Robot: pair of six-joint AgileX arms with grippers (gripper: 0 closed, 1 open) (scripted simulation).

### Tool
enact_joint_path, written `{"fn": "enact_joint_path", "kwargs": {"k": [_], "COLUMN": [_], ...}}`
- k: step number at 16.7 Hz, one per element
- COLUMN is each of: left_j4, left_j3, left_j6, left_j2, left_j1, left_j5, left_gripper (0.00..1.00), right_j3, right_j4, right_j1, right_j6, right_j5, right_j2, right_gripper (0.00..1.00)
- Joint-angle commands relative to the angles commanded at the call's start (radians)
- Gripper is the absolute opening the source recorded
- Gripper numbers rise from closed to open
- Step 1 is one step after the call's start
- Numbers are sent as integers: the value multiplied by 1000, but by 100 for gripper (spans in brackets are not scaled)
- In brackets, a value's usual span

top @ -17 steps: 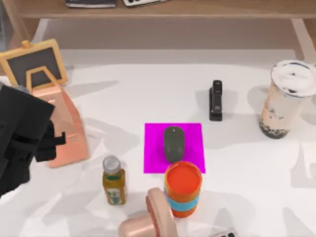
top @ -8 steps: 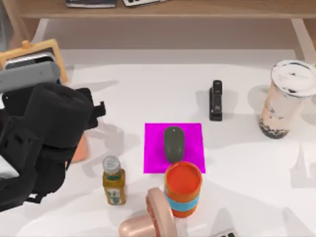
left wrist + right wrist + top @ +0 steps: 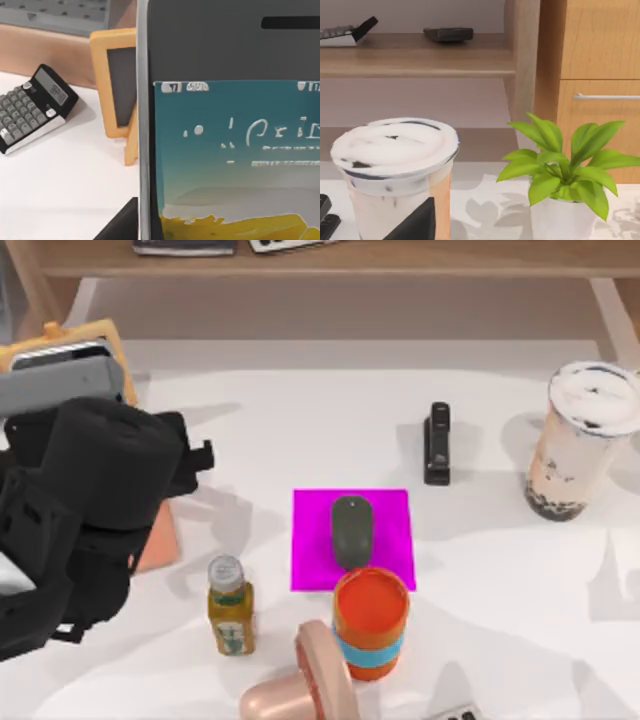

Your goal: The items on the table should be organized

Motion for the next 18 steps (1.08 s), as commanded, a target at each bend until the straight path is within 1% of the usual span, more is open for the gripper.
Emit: {"fn": "enact_joint_path", "kwargs": {"k": [4,8,14,18], "left_j4": [37,111,259,267], "left_j3": [4,-4,-36,-39], "left_j6": [79,127,100,97], "left_j2": [40,97,150,152], "left_j1": [35,81,136,138], "left_j5": [43,85,107,108], "left_gripper": [0,0,0,0], "right_j3": [0,0,0,0], "right_j4": [0,0,0,0], "right_j1": [0,0,0,0], "right_j6": [0,0,0,0], "right_j5": [0,0,0,0], "right_j2": [0,0,0,0], "right_gripper": [100,100,100,100]}}
